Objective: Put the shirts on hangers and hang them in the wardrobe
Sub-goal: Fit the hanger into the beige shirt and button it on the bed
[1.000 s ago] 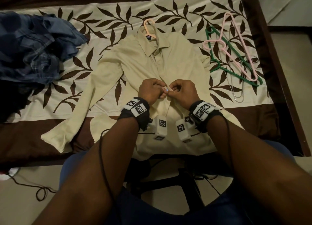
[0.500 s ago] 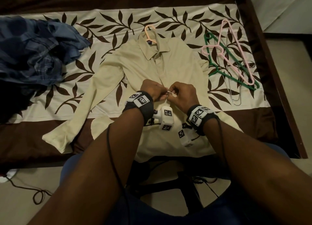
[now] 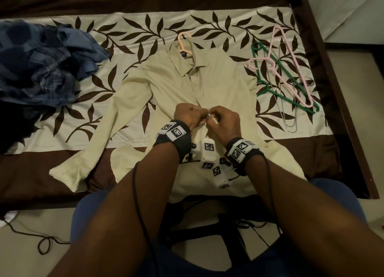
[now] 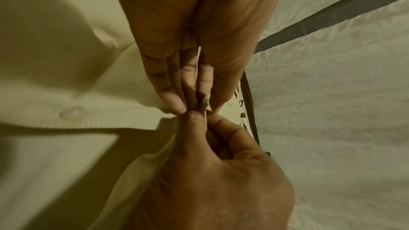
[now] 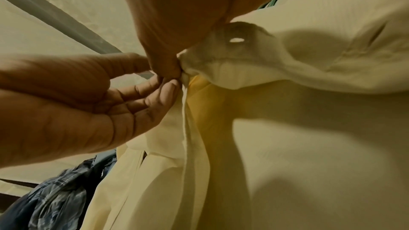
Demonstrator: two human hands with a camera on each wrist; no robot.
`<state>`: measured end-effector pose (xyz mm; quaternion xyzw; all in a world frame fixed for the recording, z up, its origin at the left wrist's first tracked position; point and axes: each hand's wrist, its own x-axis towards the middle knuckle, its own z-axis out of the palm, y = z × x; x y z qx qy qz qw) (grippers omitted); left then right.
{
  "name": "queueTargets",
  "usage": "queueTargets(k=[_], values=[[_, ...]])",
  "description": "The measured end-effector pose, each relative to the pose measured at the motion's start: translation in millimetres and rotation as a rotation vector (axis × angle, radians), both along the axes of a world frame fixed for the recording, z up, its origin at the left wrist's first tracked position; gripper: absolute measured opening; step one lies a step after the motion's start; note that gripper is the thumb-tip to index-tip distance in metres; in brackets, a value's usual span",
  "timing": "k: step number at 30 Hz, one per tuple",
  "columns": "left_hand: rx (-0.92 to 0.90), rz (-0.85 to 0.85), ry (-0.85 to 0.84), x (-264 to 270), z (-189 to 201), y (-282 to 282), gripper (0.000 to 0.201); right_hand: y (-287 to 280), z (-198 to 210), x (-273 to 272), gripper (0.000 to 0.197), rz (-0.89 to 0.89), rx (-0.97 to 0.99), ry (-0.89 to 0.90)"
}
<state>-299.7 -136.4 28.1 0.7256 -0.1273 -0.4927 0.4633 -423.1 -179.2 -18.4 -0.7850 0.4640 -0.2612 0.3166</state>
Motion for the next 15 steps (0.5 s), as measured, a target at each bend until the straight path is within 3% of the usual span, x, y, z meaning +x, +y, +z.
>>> queueTargets(k=[5, 15], values=[[-0.006, 0.054, -0.001, -0.7, -3.0, 3.1, 0.021, 1.4, 2.8, -4.1, 0.014, 0.034, 0.044, -0.025], [-0.034, -0.011, -0.096, 5.2, -10.8, 6.2, 0.019, -17.5, 7.5, -3.8, 0.009, -0.037, 0.597, -0.245]])
